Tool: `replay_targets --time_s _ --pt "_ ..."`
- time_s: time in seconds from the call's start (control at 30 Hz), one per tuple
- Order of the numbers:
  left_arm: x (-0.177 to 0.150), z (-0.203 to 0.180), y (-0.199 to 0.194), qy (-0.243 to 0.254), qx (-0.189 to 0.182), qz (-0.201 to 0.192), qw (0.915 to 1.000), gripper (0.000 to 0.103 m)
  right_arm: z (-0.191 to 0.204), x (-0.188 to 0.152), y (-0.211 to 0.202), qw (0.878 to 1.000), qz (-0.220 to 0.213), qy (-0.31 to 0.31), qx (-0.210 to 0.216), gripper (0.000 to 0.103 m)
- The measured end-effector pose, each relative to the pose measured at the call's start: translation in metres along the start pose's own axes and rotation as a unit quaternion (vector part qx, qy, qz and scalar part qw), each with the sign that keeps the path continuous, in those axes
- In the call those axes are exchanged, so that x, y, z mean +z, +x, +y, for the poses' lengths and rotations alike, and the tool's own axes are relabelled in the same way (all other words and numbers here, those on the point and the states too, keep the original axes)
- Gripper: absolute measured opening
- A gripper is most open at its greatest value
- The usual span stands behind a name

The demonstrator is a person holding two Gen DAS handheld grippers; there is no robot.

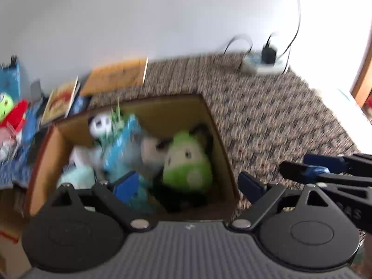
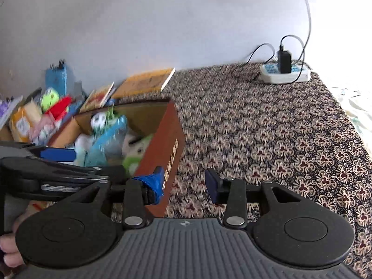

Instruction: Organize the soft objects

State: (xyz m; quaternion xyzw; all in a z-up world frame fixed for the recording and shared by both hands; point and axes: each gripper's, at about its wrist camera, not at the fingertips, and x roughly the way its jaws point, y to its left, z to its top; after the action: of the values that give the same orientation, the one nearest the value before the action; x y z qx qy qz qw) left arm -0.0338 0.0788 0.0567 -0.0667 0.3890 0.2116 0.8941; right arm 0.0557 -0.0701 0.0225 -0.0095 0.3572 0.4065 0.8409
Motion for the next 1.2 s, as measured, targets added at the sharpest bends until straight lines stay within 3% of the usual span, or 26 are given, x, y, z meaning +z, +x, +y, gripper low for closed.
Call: replay_targets --time_s 0.07,0.17,0.27,0.4,0.53,0.9,1.2 --pt "0.002 0.016 -0.008 -0.009 -0.014 -0.012 0.9998 0.092 0.005 0.004 0.002 1.0 -0.004 0.018 -0.007 0.023" --pt "0.0 0.045 -0.003 -0.002 0.009 -0.016 0.9998 0.092 0.024 0.011 0.01 0.999 -0.008 0.033 -0.022 0.023" --pt "-0.001 0.078 0.012 0.003 0.026 0.019 0.9995 0.092 0.052 0.013 0.021 0.998 -0.016 0.047 -0.045 0.023" --pt "-0.004 0.123 0.028 -0.004 0.043 0.037 0.9984 0.092 0.096 0.012 0.041 0.997 -0.007 0.062 -0.048 0.024" --pt "-0.008 0.151 0.042 0.005 0.027 0.059 0.9979 0.092 0.129 0.005 0.056 0.996 -0.005 0.055 -0.069 0.024" --pt "-0.01 0.164 0.065 0.022 -0.04 0.082 0.9956 0.092 0.153 -0.003 0.061 0.984 -0.002 0.082 -0.156 0.024" --pt "-0.007 0.163 0.082 0.001 -0.022 0.105 0.9942 0.092 0.143 0.003 0.073 0.984 0.007 0.076 -0.16 0.025"
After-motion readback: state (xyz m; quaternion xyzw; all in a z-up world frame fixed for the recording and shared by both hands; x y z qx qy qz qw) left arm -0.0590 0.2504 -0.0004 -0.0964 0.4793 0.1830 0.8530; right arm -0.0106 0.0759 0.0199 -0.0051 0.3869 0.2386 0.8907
